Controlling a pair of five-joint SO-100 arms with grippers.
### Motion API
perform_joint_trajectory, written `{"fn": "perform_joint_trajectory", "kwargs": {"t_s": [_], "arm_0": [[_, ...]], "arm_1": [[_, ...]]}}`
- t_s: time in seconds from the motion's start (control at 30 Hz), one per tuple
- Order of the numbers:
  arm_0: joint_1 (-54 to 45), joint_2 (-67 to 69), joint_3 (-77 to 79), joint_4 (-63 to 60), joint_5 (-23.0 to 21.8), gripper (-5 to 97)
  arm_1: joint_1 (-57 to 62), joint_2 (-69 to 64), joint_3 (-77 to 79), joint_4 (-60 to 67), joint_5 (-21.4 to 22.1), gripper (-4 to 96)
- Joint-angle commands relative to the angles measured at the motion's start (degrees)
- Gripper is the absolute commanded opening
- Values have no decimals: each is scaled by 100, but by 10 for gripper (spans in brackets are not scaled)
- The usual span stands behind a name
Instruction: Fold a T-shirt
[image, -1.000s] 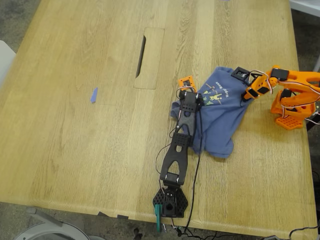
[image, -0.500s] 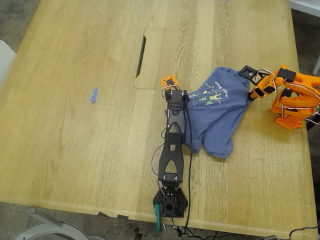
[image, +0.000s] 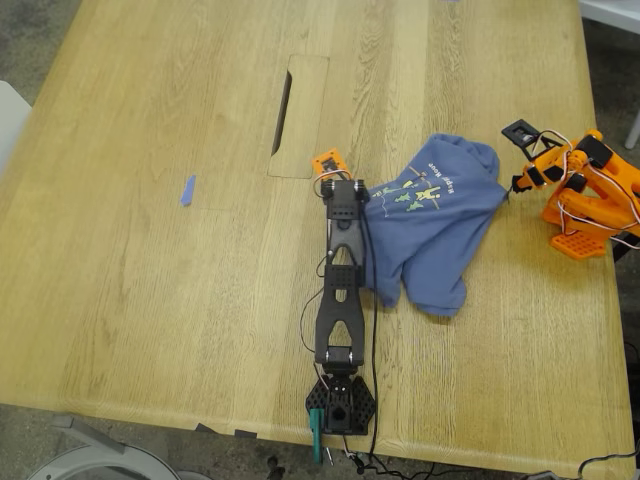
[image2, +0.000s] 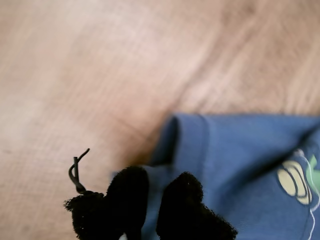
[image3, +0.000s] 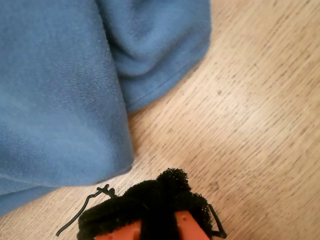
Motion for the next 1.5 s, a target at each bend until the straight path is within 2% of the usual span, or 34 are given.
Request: {"fn": "perform_joint_trajectory", "kwargs": {"t_s": [0.0, 0.13, 0.47, 0.73, 0.87, 1.2, 1.47], "arm_0": [[-308, 1811, 545, 123, 0, 98], [-475, 2786, 1758, 123, 26, 98], [-1318, 4386, 3674, 123, 167, 95], [-2347, 7945, 8481, 26, 272, 95], [-2689, 9448, 10195, -352, 246, 93], [-3911, 12393, 12999, -905, 246, 90], [-4623, 14036, 14511, -1380, 237, 90]], "arm_1": [[220, 62, -123, 35, -44, -1], [686, 97, -185, 255, -123, -1], [2136, 387, -149, 396, -431, -1], [2900, 413, -229, 510, -545, 0], [3103, 352, -53, 360, -642, 0], [3973, 914, 800, 185, -844, 0], [4271, 1028, 1099, -264, -932, 0]]}}
